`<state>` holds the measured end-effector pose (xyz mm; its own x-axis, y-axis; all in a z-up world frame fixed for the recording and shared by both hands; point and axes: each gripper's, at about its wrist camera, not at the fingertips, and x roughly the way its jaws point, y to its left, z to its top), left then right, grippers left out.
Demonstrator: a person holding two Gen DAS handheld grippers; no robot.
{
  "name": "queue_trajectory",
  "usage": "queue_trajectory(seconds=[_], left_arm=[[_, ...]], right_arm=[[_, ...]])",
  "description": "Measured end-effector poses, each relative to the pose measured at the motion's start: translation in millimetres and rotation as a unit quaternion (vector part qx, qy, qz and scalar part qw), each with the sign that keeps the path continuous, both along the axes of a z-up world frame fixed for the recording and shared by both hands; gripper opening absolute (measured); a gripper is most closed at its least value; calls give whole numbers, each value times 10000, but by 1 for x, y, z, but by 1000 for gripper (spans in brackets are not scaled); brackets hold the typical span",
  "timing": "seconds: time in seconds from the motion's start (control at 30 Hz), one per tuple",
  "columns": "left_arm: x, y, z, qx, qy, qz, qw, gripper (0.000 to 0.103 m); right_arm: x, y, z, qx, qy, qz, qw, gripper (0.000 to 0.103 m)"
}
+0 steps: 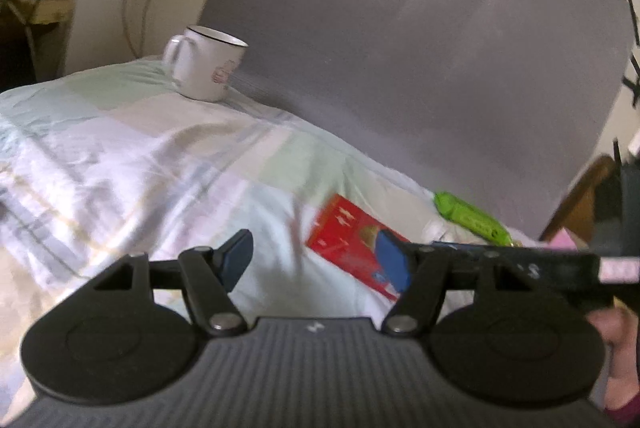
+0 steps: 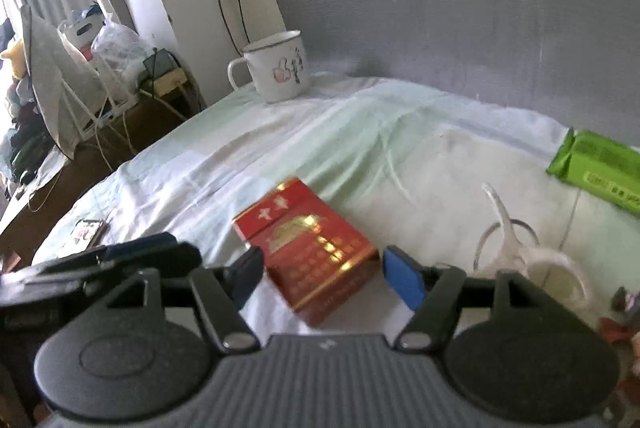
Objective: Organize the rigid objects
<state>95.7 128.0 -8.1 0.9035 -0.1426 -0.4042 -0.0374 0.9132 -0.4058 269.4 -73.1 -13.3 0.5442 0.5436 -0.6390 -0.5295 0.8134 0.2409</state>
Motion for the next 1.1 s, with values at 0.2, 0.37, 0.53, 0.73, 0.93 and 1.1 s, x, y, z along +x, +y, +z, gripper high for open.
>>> queue_trajectory(seconds=[0.2, 0.37, 0.53, 0.73, 0.93, 1.1], left_arm=[[3, 8, 0, -161, 37, 176, 9997, 71], [2, 8, -1, -148, 79, 131, 9998, 71], [4, 8, -3, -132, 152, 87, 9998, 71], [5, 7, -4, -96, 175, 69, 9998, 71], [3, 9, -4, -115, 170, 112, 9997, 71], [3, 10, -3, -157, 147, 102, 9997, 71]], right_arm=[[-19, 18, 2, -514, -692, 743, 9935, 103], [-12, 40, -11, -993, -887, 1186, 9840, 103], [6, 50, -23, -1190, -773, 1267, 9817, 96], [2, 48, -19, -959, -635, 1413, 9833, 58], [-13, 51, -15, -1061, -681, 1458, 9813, 38], [-31, 35, -7, -914, -692, 1200, 9861, 45]])
